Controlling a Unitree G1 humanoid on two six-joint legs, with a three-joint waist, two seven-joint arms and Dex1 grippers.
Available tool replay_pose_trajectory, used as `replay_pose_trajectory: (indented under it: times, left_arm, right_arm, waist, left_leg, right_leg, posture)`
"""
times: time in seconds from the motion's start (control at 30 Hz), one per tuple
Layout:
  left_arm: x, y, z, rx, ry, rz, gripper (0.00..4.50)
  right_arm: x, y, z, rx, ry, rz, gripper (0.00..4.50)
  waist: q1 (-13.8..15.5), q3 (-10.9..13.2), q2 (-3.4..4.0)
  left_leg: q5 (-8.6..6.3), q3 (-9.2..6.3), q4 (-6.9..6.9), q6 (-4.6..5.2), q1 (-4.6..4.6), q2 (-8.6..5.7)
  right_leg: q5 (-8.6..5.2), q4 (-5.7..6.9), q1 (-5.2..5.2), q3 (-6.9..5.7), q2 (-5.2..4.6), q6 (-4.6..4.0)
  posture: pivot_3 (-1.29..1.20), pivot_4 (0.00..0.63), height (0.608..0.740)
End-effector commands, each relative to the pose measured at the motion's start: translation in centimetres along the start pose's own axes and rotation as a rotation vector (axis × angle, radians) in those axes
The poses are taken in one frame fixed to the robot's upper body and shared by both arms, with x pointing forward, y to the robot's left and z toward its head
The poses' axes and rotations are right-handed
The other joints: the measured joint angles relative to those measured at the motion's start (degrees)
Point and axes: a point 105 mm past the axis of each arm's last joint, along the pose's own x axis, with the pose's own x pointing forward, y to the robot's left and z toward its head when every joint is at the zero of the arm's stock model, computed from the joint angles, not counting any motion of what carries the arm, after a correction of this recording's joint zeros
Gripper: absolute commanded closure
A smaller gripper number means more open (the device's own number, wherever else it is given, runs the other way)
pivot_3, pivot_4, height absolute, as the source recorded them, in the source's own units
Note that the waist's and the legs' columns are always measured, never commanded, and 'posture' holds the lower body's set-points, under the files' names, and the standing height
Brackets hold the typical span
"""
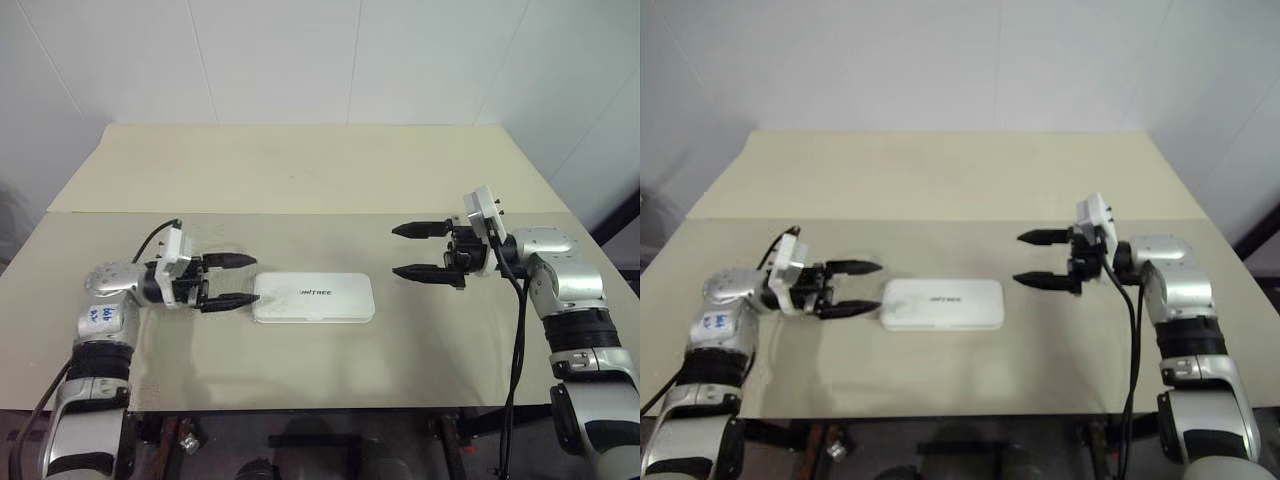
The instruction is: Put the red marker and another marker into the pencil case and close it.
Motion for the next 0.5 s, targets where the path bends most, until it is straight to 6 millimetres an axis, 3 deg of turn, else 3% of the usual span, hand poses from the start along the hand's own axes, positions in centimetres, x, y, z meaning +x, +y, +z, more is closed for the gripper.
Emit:
replay_pose_trajectory:
  times: [0.03, 0.2, 0.5]
  left_arm:
    - [-0.7, -1.1, 1.8, 0.03, -0.033, -0.056, 0.01]
    - [-2.2, -1.9, 3.2, 0.044, -0.08, -0.026, 0.01]
    - [-4.9, -1.8, 3.1, 0.015, 0.023, 0.145, 0.01]
  right_arm:
    - [-0.7, 0.0, 1.0, -0.049, 0.004, 0.029, 0.0]
    - [-0.7, 0.0, 0.7, -0.043, 0.011, 0.03, 0.0]
    - [0.6, -0.1, 0.7, -0.062, -0.043, 0.011, 0.0]
  waist:
    - [0.0, 0.01, 0.01]
    - [0.02, 0.02, 0.03]
    - [-0.11, 0.05, 0.09]
  left_leg:
    - [0.0, 0.0, 0.0, 0.0, 0.0, 0.0]
    - [-0.01, 0.01, -0.01, -0.01, -0.01, 0.01]
    - [-0.03, 0.04, -0.02, -0.04, 0.05, 0.06]
  right_leg:
    - [0.0, 0.0, 0.0, 0.0, 0.0, 0.0]
    - [-0.01, -0.04, 0.0, 0.0, 0.0, -0.01]
    - [-0.03, 0.0, -0.01, 0.0, 0.01, -0.05]
  posture:
    - [0.0, 0.15, 0.74]
    - [0.0, 0.15, 0.74]
    - [0.0, 0.15, 0.74]
